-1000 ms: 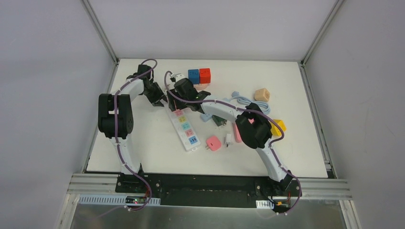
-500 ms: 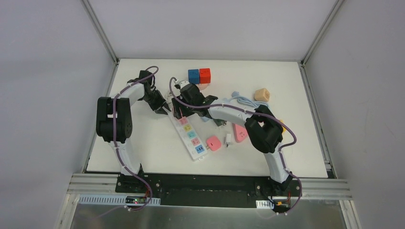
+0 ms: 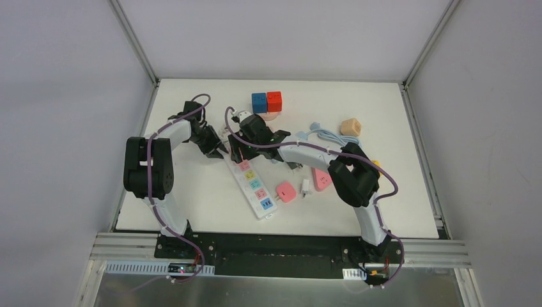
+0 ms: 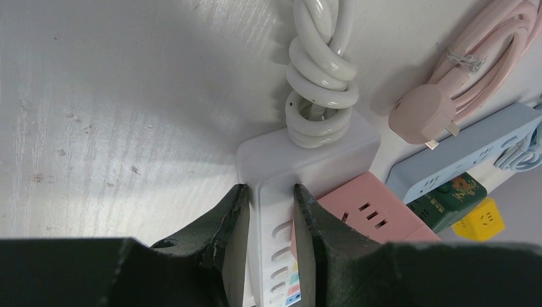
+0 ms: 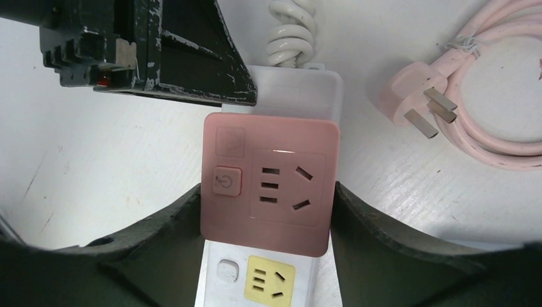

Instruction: Pull the plug off the socket

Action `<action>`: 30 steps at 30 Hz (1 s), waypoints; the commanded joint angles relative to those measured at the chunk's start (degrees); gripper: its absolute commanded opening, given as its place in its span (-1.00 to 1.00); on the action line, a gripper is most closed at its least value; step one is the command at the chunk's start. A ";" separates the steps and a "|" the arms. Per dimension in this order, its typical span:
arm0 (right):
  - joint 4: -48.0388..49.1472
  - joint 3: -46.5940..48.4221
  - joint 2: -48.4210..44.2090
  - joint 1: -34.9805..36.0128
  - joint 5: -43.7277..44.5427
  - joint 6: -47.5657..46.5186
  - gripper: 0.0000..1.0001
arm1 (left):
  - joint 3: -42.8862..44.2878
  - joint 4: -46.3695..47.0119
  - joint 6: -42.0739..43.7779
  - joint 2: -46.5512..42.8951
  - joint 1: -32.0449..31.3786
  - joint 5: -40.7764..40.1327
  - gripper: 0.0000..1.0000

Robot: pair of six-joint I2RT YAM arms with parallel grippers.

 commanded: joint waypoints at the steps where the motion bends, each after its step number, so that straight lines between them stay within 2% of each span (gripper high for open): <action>1: 14.65 2.16 -3.26 0.16 -16.37 7.50 -1.00 | -2.10 -3.55 -0.13 2.37 -2.55 -0.96 -0.46; 4: 16.19 2.17 -3.78 -0.19 -18.40 8.37 -1.00 | -2.87 -4.27 -1.30 2.54 -2.85 -1.23 -0.49; 8: 19.69 3.04 -3.49 -0.36 -26.12 11.65 -1.00 | -0.68 -7.23 -1.99 3.60 -3.37 -2.60 -0.51; 9: 19.18 3.53 -3.30 0.06 -25.32 11.07 -1.00 | -0.16 -7.73 -1.98 3.75 -3.52 -2.93 -0.51; 14: 14.31 2.16 -3.25 2.53 -11.45 1.80 -1.00 | 0.20 -8.94 -2.05 4.95 -4.09 -3.91 -0.51; 17: 15.60 -1.31 -3.42 4.43 -2.93 -4.49 -1.00 | 0.00 -9.40 -2.68 5.94 -4.15 -4.08 -0.51; 22: 17.95 -3.65 -2.62 6.87 5.66 -11.50 -1.00 | 0.25 -10.23 -3.39 6.82 -4.27 -4.08 -0.51; 27: 19.06 -4.06 -5.33 5.77 1.76 -8.64 -1.00 | 1.37 -11.28 -4.61 7.96 -4.27 -2.77 -0.51; 30: 20.10 -4.03 -7.14 3.02 -6.95 -4.15 -1.00 | 2.19 -11.87 -5.38 8.64 -4.27 -2.14 -0.52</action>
